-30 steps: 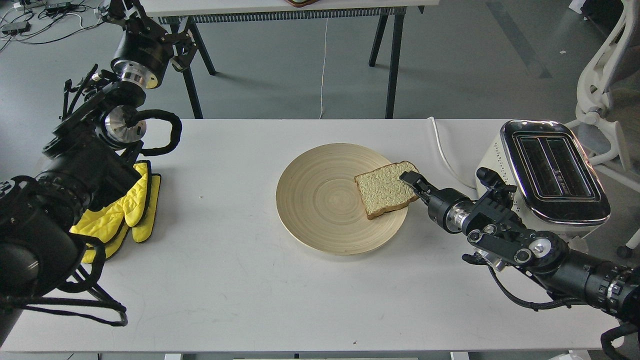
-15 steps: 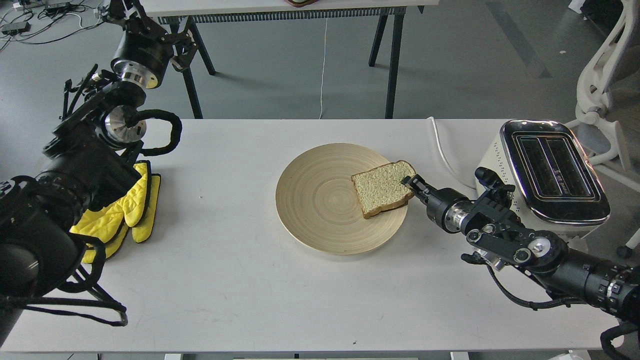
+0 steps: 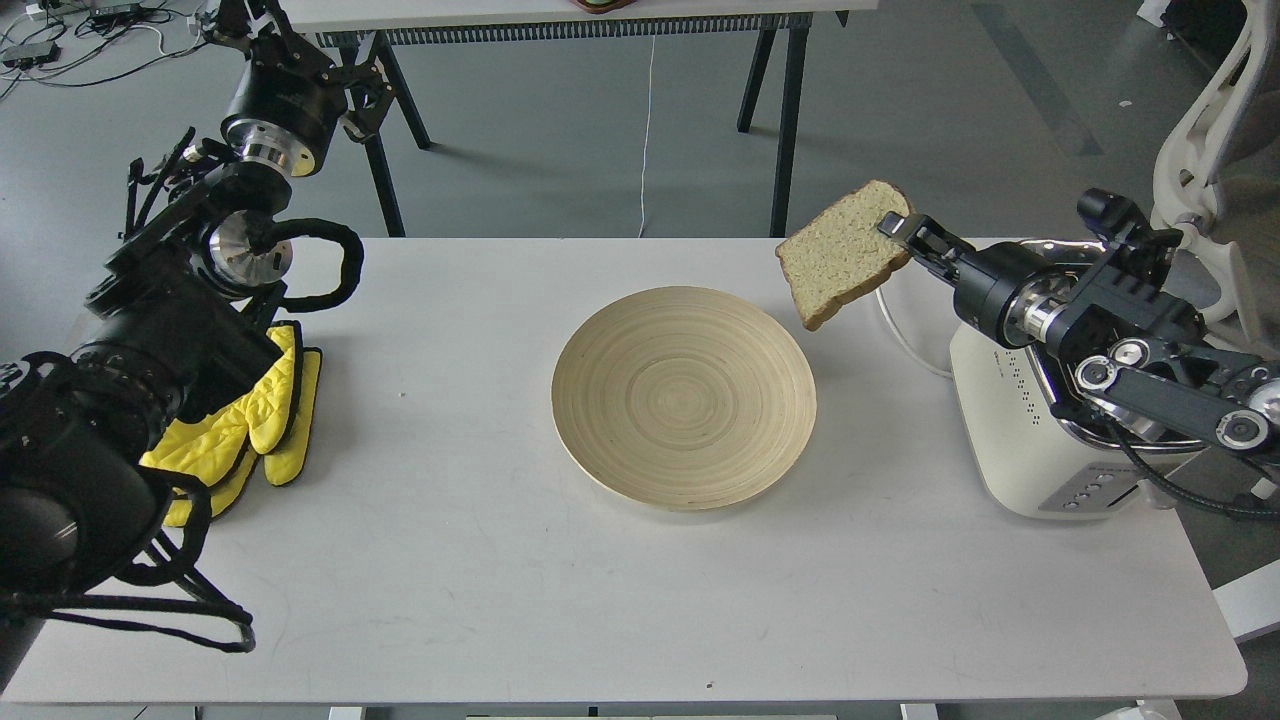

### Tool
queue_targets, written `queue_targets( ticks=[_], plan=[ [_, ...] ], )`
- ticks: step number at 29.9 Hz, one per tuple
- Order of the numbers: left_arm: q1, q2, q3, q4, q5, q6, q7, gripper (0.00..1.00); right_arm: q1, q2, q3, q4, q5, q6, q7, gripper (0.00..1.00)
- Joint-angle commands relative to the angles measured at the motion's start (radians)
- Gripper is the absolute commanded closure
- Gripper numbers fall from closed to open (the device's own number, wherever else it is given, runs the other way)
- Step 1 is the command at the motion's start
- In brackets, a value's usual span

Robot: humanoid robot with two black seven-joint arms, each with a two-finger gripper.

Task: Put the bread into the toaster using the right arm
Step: 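Lift the bread slice and carry it above the toaster slot, then lower the bread slice into the toaster slot and open the right gripper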

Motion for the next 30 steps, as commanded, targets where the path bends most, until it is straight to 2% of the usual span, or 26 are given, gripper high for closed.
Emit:
queue_targets(
  ticks=[1,6,10,15,23,30],
  plan=[
    [0.000,0.000,0.000,0.000,0.000,0.000,0.000,0.00,0.044,-0.170,0.000,0.059,-0.056,0.007,-0.005,0.98],
    [0.000,0.000,0.000,0.000,0.000,0.000,0.000,0.00,0.056,-0.355,0.000,0.158,-0.151,0.009,-0.077,0.98],
    [0.000,-0.002,0.000,-0.002,0.000,0.000,0.000,0.00,0.052,-0.493,0.000,0.246,-0.205,0.009,-0.080,0.98],
    [0.000,-0.002,0.002,-0.003,0.000,0.000,-0.003,0.00,0.035,-0.609,-0.006,0.318,-0.239,0.012,-0.077,0.98],
    [0.002,-0.002,0.002,-0.008,0.000,0.000,-0.015,0.00,-0.024,-0.612,-0.021,0.321,-0.237,0.015,-0.071,0.98],
    [0.002,-0.018,0.005,-0.008,0.000,0.000,-0.015,0.00,-0.053,-0.546,-0.021,0.317,-0.239,0.011,-0.074,0.98]
  ],
)
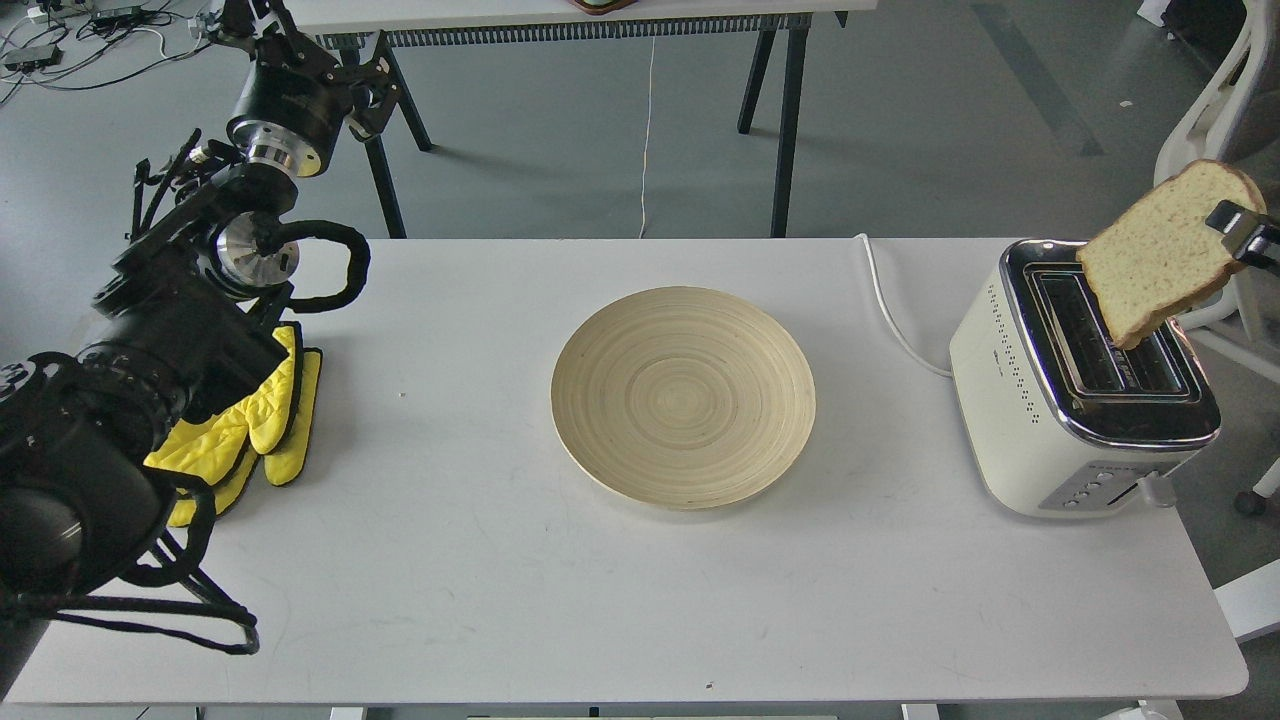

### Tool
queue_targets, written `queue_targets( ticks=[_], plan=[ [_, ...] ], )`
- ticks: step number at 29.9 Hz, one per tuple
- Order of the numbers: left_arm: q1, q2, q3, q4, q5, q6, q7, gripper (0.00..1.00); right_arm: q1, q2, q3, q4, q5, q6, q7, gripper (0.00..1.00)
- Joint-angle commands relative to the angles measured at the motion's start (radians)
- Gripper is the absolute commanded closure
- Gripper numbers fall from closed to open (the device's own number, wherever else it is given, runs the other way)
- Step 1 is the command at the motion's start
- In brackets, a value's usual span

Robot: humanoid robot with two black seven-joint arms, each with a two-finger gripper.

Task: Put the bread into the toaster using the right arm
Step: 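Lower the bread slice into the toaster slot and open the right gripper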

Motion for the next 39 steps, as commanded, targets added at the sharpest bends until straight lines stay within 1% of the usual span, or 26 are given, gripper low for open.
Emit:
queue_targets(
  ticks=[1,6,17,30,37,39],
  plan=[
    [0.000,-0.002,0.000,0.000,0.000,0.000,0.000,0.00,-0.017,0.028,0.001,0.000,-0.001,-0.002,-0.003,0.98],
    [0.000,-0.002,0.000,0.000,0.000,0.000,0.000,0.00,-0.032,0.047,0.001,0.000,-0.001,-0.002,-0.006,0.98],
    [0.000,-0.002,0.000,0.000,0.000,0.000,0.000,0.00,-0.032,-0.006,0.005,0.011,-0.004,-0.002,-0.003,0.98],
    [0.000,-0.002,0.000,0.000,0.000,0.000,0.000,0.00,-0.041,-0.001,0.001,0.010,-0.005,-0.002,-0.003,0.98],
    [0.000,-0.002,0.000,0.000,0.000,0.000,0.000,0.00,-0.061,0.004,0.001,0.008,-0.017,-0.002,-0.003,0.96],
    [0.000,-0.002,0.000,0.000,0.000,0.000,0.000,0.00,-0.063,0.004,0.001,0.006,-0.019,-0.002,-0.002,0.94]
  ],
)
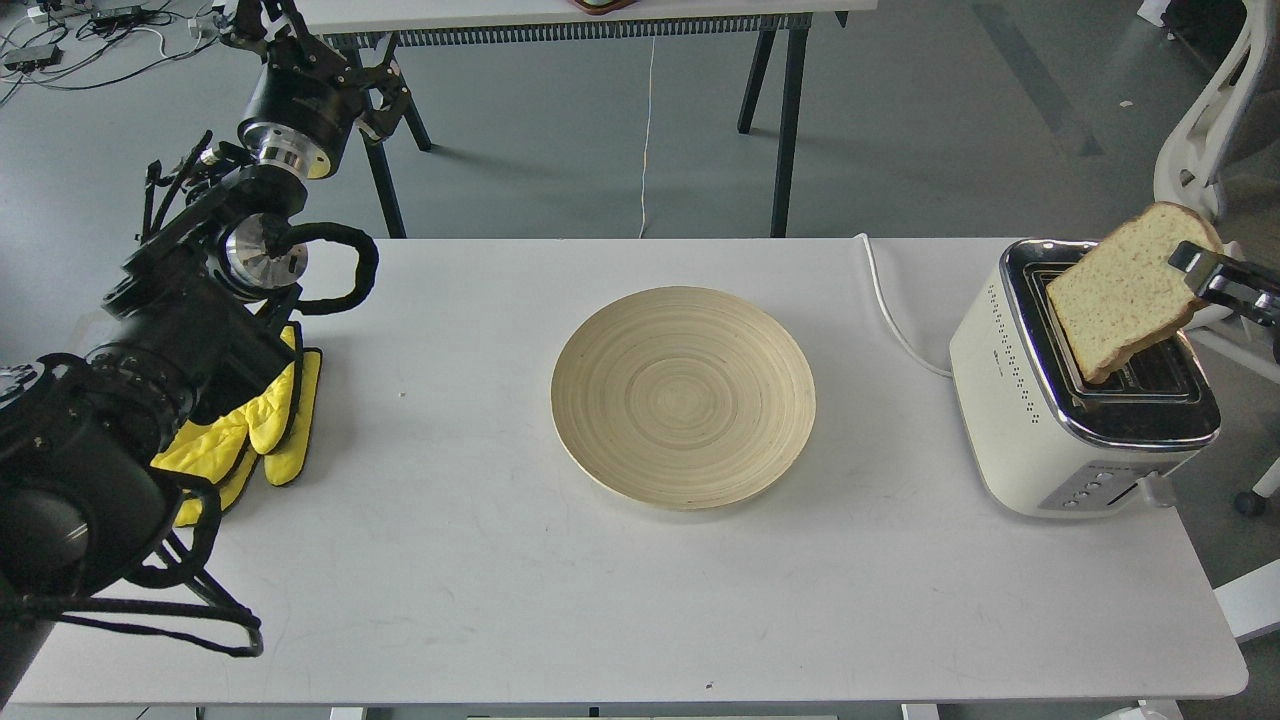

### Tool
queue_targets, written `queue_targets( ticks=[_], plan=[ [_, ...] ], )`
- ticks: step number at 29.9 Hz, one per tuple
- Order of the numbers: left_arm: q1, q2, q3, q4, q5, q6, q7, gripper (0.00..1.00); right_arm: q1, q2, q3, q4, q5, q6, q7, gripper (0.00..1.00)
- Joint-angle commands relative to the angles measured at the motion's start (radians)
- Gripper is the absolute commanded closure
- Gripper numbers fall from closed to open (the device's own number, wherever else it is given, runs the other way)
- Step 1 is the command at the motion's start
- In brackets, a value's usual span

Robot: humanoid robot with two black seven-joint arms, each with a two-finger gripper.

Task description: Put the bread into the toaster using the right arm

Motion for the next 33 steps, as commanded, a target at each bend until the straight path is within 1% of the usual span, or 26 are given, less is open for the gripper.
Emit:
queue_targets(
  ticks=[1,4,7,9,10,18,19,20,21,22,24,26,31,33],
  plan=[
    [0.000,0.000,0.000,0.000,0.000,0.000,0.000,0.00,-0.006,0.001,0.000,-0.002,-0.005,0.000,0.000,0.91],
    [0.000,0.000,0.000,0.000,0.000,0.000,0.000,0.00,-0.017,0.008,0.000,-0.002,-0.006,0.000,0.000,0.84],
    [0.000,0.000,0.000,0.000,0.000,0.000,-0.001,0.00,-0.019,0.022,0.002,-0.003,-0.006,-0.003,0.002,0.74],
    [0.000,0.000,0.000,0.000,0.000,0.000,0.000,0.00,-0.019,0.027,0.003,-0.003,-0.006,-0.003,0.002,0.59],
    [0.000,0.000,0.000,0.000,0.000,0.000,0.000,0.00,-0.017,0.028,0.005,-0.002,-0.005,-0.003,0.002,0.54],
    [0.000,0.000,0.000,0.000,0.000,0.000,0.000,0.00,-0.017,0.028,0.020,0.001,-0.003,-0.004,0.005,0.46],
    [0.000,0.000,0.000,0.000,0.000,0.000,0.000,0.00,-0.016,0.030,0.031,0.001,-0.002,-0.006,0.006,0.41],
    [0.000,0.000,0.000,0.000,0.000,0.000,0.000,0.00,-0.013,0.030,0.051,0.003,0.004,-0.008,0.006,0.32],
    [0.000,0.000,0.000,0.000,0.000,0.000,0.000,0.00,-0.013,0.031,0.077,0.006,0.009,-0.009,0.008,0.21],
    [0.000,0.000,0.000,0.000,0.000,0.000,0.000,0.00,-0.013,0.036,0.116,0.010,0.015,-0.009,0.011,0.04],
    [0.000,0.000,0.000,0.000,0.000,0.000,0.000,0.00,-0.013,0.050,0.179,0.007,0.038,-0.008,0.013,0.02],
    [0.000,0.000,0.000,0.000,0.000,0.000,0.000,0.00,-0.013,0.073,0.241,0.003,0.124,-0.005,0.011,0.02],
    [0.000,0.000,0.000,0.000,0.000,0.000,0.000,0.00,-0.013,0.142,0.391,-0.005,0.524,0.012,0.009,0.01],
    [0.000,-0.001,0.000,0.000,0.000,0.000,0.000,0.00,-0.013,0.180,0.437,-0.017,0.627,0.031,0.011,0.01]
  ],
)
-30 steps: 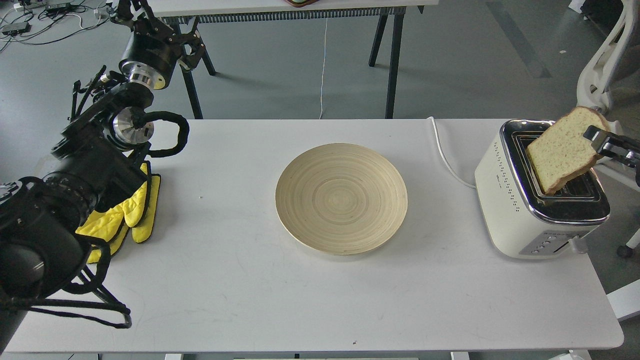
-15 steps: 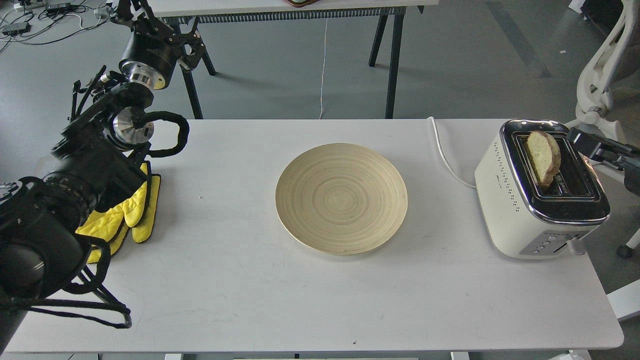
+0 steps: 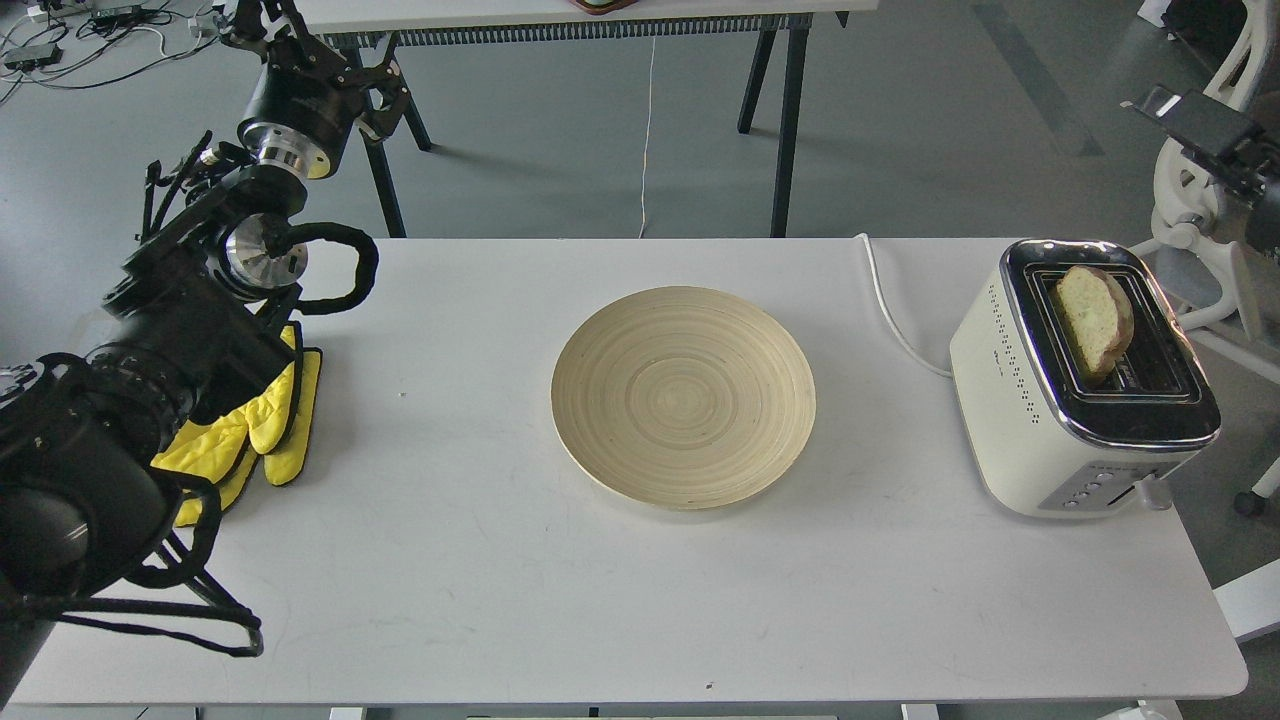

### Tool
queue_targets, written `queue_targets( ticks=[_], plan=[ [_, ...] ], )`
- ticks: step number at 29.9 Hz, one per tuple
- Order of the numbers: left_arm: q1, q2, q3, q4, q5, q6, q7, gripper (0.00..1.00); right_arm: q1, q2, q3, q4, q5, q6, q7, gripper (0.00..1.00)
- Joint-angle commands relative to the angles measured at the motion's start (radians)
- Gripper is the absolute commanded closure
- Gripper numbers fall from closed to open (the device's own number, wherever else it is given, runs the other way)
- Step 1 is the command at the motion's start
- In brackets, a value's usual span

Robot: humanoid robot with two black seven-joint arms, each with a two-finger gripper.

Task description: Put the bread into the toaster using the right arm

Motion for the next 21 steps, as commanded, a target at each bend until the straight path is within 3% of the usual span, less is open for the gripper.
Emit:
queue_targets(
  ticks=[1,4,6,8,13,18,21],
  plan=[
    [0.000,0.000,-0.001,0.000,0.000,0.000,0.000,0.00,-0.001,0.074,0.094,-0.031,0.205,0.033,0.002,0.00],
    [0.000,0.000,0.000,0.000,0.000,0.000,0.000,0.00,0.000,0.196,0.182,-0.109,0.264,0.091,0.030,0.00],
    [0.000,0.000,-0.001,0.000,0.000,0.000,0.000,0.00,-0.004,0.272,0.220,-0.185,0.310,0.140,0.082,0.00],
    [0.000,0.000,-0.003,0.000,0.000,0.000,0.000,0.00,-0.004,0.327,0.239,-0.259,0.396,0.192,0.104,0.01],
    [0.000,-0.001,0.000,0.000,0.000,0.000,0.003,0.00,-0.007,0.425,0.277,-0.391,0.607,0.287,0.104,0.01],
    [0.000,0.000,0.003,0.000,0.000,0.000,0.002,0.00,-0.006,0.566,0.350,-0.523,0.698,0.312,0.099,0.00],
    [0.000,0.002,0.005,0.000,0.002,0.000,0.002,0.00,-0.010,0.629,0.393,-0.603,0.720,0.379,0.094,0.00]
  ],
)
